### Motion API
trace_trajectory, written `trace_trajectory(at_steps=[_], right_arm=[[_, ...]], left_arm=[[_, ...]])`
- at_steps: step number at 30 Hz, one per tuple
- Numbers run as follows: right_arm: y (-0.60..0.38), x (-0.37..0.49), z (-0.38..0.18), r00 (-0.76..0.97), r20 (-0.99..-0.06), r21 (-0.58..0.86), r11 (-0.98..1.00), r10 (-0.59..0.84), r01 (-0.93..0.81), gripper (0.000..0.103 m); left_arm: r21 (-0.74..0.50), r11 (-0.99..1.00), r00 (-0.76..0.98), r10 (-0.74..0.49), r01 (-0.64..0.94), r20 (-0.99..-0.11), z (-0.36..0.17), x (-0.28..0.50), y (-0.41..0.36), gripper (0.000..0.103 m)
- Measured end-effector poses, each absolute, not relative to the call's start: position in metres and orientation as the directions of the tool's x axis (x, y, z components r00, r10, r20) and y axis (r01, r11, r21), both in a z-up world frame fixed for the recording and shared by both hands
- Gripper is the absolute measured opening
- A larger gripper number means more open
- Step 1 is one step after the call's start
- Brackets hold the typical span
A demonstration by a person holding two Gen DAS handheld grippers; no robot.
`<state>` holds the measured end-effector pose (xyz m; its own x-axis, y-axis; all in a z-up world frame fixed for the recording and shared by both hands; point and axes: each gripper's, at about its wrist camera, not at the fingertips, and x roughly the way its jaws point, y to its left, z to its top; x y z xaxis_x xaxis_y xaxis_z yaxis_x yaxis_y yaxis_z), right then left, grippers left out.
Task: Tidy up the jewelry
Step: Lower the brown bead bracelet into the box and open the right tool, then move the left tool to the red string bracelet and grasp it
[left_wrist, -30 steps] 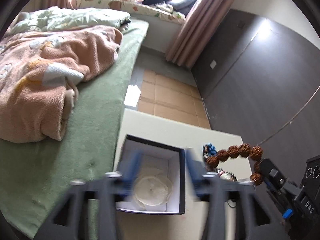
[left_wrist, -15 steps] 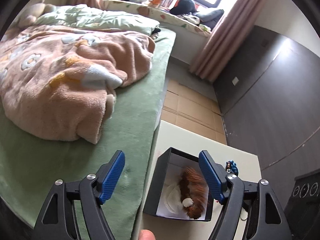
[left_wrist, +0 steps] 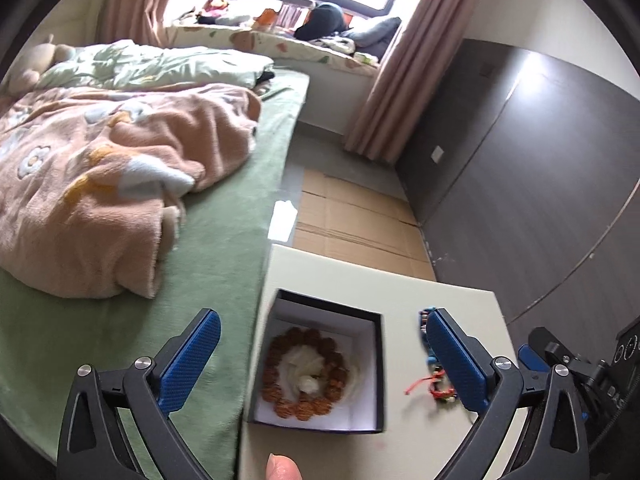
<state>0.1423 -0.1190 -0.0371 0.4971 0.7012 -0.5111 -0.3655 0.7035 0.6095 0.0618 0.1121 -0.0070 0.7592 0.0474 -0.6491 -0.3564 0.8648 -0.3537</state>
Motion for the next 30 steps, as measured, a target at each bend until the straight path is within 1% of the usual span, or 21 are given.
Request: trace_trajectory(at_steps=[3,8,9,11,13,16,18,19,23,24,26,27,29,30], right_arm=[[-0.136,0.141,-0.032,0.557,-0.523,0.574,0.750,0.645,-0.330,0.057],[-0.161,0.142,-0.028,0.560,-0.527,0.583,0.751,0.639,-0.309,0.058],[-0.164,0.144,-0.029,0.551,-0.532,0.591,0.748,0.643,-0.303,0.060],[-0.172,0.149,-0.033,0.528,-0.550,0.606,0.744,0.647,-0.280,0.072],[-0.178,0.153,-0.037,0.519,-0.562,0.617,0.745,0.644,-0.256,0.074],[-0.188,0.158,-0.045,0.498,-0.592,0.631,0.749,0.633,-0.202,0.089],[-0.193,0.160,-0.050,0.488,-0.598,0.647,0.742,0.636,-0.175,0.092],[-0.195,0.160,-0.053,0.480,-0.606,0.653,0.741,0.635,-0.156,0.093],[-0.202,0.161,-0.065,0.453,-0.641,0.655,0.749,0.620,-0.101,0.093],[-0.205,0.161,-0.069,0.445,-0.650,0.654,0.752,0.616,-0.085,0.093],[-0.212,0.164,-0.076,0.431,-0.663,0.663,0.747,0.612,-0.041,0.093],[-0.217,0.165,-0.080,0.425,-0.674,0.664,0.748,0.605,-0.013,0.093],[-0.224,0.168,-0.087,0.415,-0.692,0.656,0.755,0.591,0.020,0.093],[-0.225,0.169,-0.088,0.412,-0.699,0.650,0.759,0.584,0.027,0.093]], left_arm=[[-0.392,0.863,0.778,0.002,-0.319,-0.629,-0.006,0.063,0.102,0.103],[-0.405,0.870,0.782,-0.036,-0.282,-0.622,-0.004,0.072,0.083,0.103],[-0.404,0.875,0.776,-0.054,-0.266,-0.629,-0.005,0.076,0.076,0.103],[-0.393,0.884,0.761,-0.070,-0.253,-0.646,-0.004,0.080,0.067,0.103],[-0.384,0.895,0.755,-0.086,-0.229,-0.651,-0.002,0.084,0.054,0.103],[-0.370,0.902,0.756,-0.081,-0.221,-0.649,-0.004,0.083,0.042,0.103],[-0.351,0.914,0.748,-0.087,-0.202,-0.658,-0.011,0.085,0.033,0.103],[-0.339,0.918,0.726,-0.089,-0.206,-0.682,-0.016,0.089,0.029,0.103],[-0.371,0.912,0.701,-0.150,-0.174,-0.697,-0.025,0.097,0.018,0.101],[-0.366,0.915,0.696,-0.154,-0.167,-0.702,-0.026,0.097,0.016,0.100],[-0.359,0.924,0.685,-0.179,-0.129,-0.706,-0.030,0.101,0.005,0.092],[-0.356,0.926,0.682,-0.181,-0.123,-0.708,-0.031,0.102,0.002,0.090],[-0.348,0.930,0.669,-0.187,-0.114,-0.719,-0.036,0.105,-0.005,0.078],[-0.346,0.932,0.657,-0.194,-0.108,-0.728,-0.039,0.109,-0.008,0.075]])
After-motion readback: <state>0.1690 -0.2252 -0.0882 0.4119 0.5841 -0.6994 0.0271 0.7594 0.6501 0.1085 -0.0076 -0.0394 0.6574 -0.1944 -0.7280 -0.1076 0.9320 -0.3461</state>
